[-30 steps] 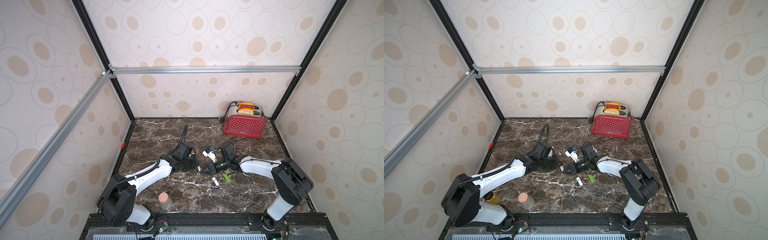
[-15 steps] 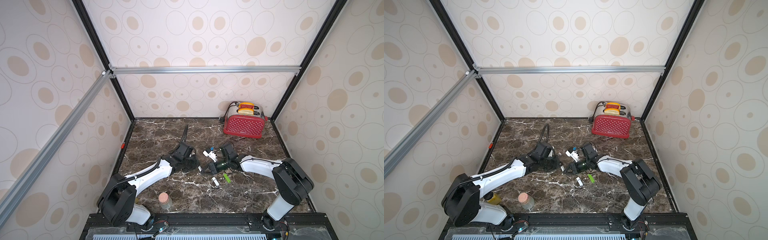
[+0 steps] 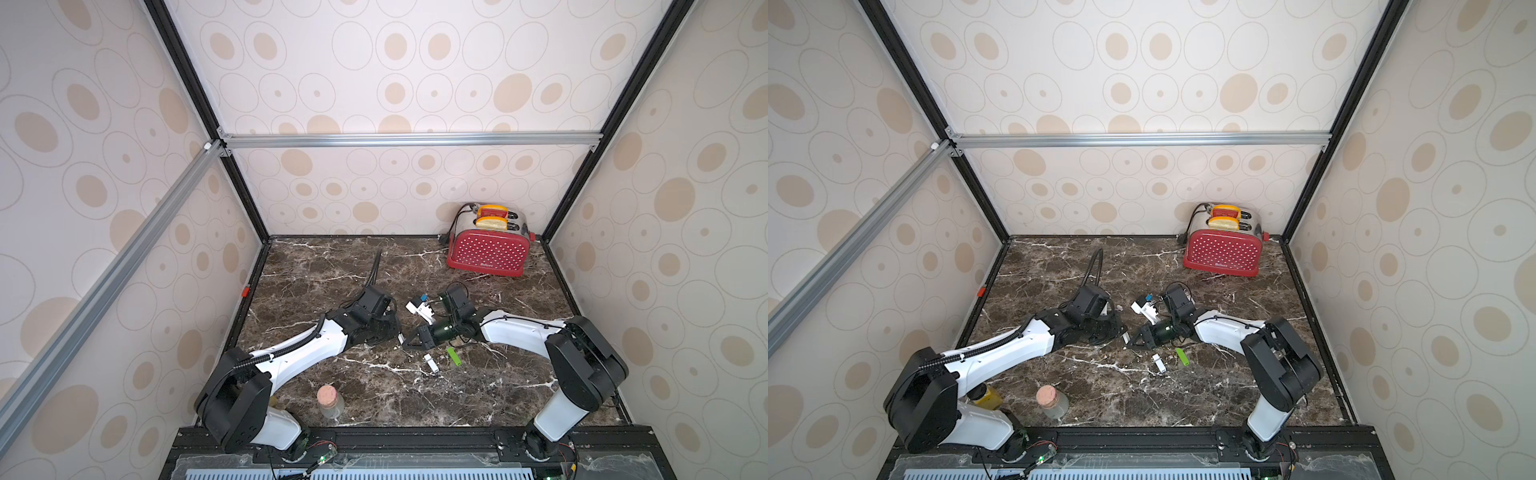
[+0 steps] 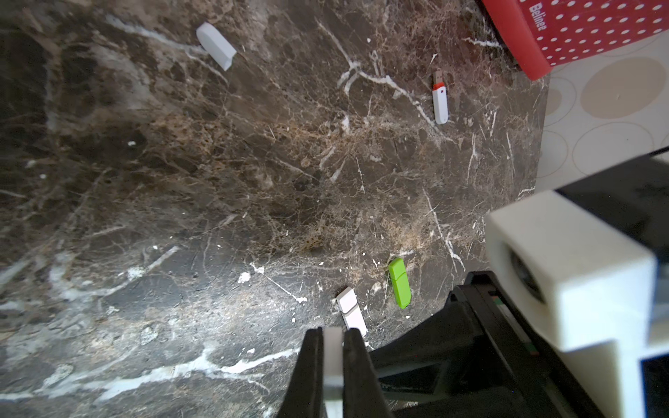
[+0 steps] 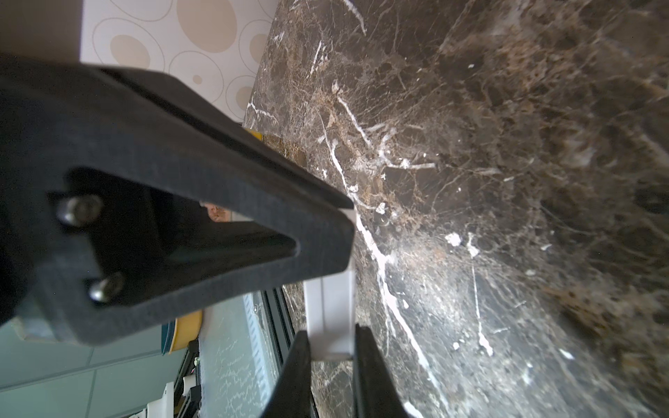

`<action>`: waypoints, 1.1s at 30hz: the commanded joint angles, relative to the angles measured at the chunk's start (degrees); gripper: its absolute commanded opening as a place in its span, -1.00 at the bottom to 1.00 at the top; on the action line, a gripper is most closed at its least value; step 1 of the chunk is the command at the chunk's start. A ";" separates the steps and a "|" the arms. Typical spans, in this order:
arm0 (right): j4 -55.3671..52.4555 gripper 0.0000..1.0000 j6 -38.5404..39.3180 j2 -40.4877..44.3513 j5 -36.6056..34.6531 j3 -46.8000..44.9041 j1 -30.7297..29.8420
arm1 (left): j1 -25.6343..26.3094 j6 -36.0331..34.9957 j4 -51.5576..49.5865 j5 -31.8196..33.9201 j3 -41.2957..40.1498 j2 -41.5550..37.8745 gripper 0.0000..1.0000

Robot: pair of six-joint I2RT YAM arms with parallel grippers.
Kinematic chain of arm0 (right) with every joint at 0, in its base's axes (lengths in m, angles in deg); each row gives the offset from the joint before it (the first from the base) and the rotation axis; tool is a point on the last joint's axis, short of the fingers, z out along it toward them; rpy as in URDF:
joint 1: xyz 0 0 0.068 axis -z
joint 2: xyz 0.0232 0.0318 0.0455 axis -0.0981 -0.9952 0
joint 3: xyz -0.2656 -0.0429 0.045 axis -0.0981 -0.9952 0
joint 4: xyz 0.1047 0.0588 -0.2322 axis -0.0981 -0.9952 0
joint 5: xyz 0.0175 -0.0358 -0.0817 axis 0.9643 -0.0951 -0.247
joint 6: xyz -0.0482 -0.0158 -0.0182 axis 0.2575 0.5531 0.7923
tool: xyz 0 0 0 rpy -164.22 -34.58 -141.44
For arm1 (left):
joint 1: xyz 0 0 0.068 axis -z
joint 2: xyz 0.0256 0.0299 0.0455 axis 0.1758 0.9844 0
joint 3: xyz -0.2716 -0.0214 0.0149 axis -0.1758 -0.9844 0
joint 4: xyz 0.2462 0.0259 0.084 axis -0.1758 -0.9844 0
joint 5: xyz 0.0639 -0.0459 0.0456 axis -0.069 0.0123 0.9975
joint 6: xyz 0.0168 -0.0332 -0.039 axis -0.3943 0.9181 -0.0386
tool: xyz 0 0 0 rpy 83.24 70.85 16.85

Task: Close the usb drive cover
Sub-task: Close the cover of the USB drive.

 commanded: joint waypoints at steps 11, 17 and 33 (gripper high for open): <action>1.51 -1.00 0.37 3.92 -6.27 1.52 2.04 | 5.13 2.08 -5.86 -1.08 3.21 2.81 -1.00; 1.25 -1.00 0.85 3.81 -7.56 1.49 2.23 | 6.71 3.67 -5.95 -0.81 3.98 3.10 -1.00; 6.39 -1.00 -0.82 6.91 -10.00 -1.61 4.05 | 8.49 5.26 -4.13 -2.27 2.97 3.68 -1.00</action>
